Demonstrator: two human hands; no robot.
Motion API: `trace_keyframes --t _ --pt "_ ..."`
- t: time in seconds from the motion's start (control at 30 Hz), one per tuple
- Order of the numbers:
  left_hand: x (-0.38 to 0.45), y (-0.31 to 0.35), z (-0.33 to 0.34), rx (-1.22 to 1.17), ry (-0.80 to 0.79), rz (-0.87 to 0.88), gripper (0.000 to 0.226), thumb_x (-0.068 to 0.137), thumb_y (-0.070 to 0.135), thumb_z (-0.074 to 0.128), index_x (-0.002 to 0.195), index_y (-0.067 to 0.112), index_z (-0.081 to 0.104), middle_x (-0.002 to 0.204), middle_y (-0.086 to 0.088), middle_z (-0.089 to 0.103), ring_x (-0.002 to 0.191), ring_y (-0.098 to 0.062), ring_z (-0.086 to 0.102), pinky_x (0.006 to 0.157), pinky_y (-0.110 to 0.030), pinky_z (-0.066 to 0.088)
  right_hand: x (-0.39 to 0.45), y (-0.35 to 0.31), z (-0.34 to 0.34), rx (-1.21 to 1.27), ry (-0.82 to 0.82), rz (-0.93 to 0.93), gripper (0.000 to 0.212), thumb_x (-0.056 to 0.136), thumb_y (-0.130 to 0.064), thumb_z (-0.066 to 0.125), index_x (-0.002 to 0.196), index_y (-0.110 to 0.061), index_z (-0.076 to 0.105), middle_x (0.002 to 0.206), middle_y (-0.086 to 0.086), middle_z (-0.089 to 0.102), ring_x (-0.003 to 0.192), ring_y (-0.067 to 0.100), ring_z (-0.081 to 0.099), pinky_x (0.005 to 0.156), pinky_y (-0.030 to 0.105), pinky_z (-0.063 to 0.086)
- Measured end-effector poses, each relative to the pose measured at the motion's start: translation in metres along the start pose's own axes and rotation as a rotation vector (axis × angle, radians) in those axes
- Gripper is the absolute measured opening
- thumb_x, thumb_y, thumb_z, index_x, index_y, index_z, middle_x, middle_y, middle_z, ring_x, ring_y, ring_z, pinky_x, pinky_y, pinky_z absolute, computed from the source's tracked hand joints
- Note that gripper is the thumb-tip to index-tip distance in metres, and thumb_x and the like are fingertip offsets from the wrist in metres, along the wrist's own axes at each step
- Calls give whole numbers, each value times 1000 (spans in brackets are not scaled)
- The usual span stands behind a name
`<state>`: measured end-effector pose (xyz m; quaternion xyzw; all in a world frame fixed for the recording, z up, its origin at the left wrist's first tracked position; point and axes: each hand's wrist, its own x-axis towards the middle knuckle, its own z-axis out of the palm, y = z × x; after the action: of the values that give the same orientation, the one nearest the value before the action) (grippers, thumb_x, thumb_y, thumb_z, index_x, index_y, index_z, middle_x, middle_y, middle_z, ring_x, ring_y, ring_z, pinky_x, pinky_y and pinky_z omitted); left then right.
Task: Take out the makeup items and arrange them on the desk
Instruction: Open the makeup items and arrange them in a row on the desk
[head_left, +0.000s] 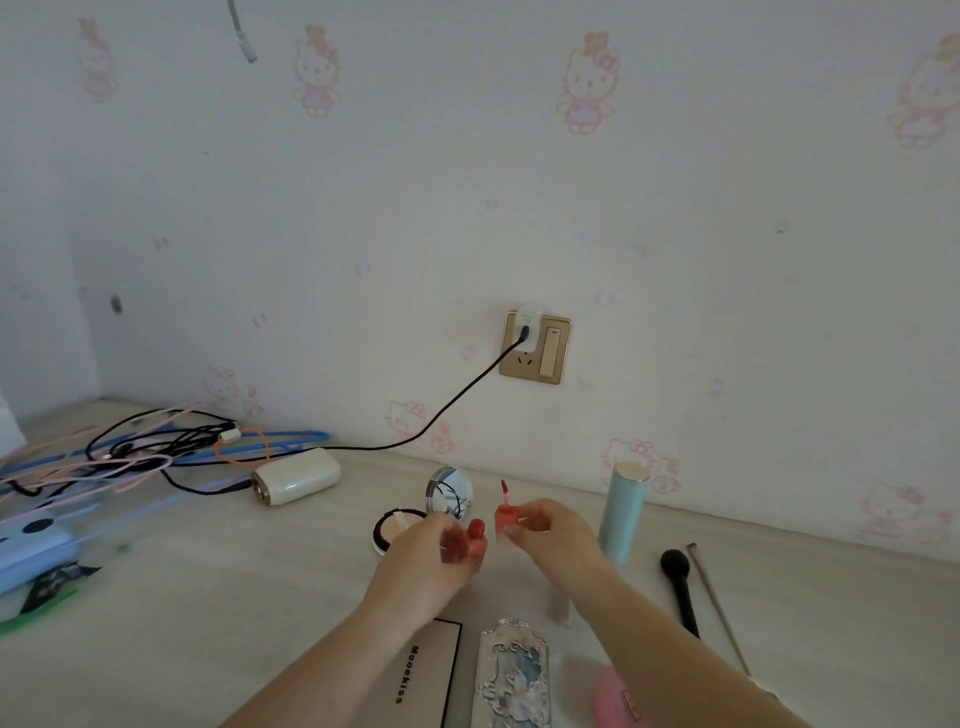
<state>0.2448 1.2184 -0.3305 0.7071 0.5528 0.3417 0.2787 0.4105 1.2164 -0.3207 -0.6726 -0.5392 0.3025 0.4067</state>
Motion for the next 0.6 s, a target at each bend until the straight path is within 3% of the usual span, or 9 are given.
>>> trace_keyframes --t 0.13,0.37,0.47,0.6 --pt "4 -2 5 89 -42 -8 21 81 44 61 86 25 58 82 10 63 83 -9 61 72 -24 47 11 6 4 -91 -14 -5 19 81 -27 70 97 -25 61 94 -12 65 92 7 60 75 19 42" --pt "12 -5 11 94 -71 -12 24 76 42 70 87 24 59 86 11 65 86 -7 62 72 -20 47 22 14 13 -168 -48 -18 25 81 -28 69 104 -22 67 102 -7 71 100 7 64 87 22 46" --pt "17 -7 13 92 -55 -12 23 76 42 71 84 24 58 87 8 69 86 -10 65 75 -25 51 26 17 16 -192 -46 -26 24 79 -29 70 102 -23 68 103 -7 72 101 9 64 91 28 49" --pt "20 -11 15 94 -43 -12 24 75 41 72 84 24 59 88 6 69 84 -11 65 76 -26 51 29 13 17 -270 -56 -30 27 81 -36 67 107 -28 66 104 -7 69 95 10 61 73 23 45"
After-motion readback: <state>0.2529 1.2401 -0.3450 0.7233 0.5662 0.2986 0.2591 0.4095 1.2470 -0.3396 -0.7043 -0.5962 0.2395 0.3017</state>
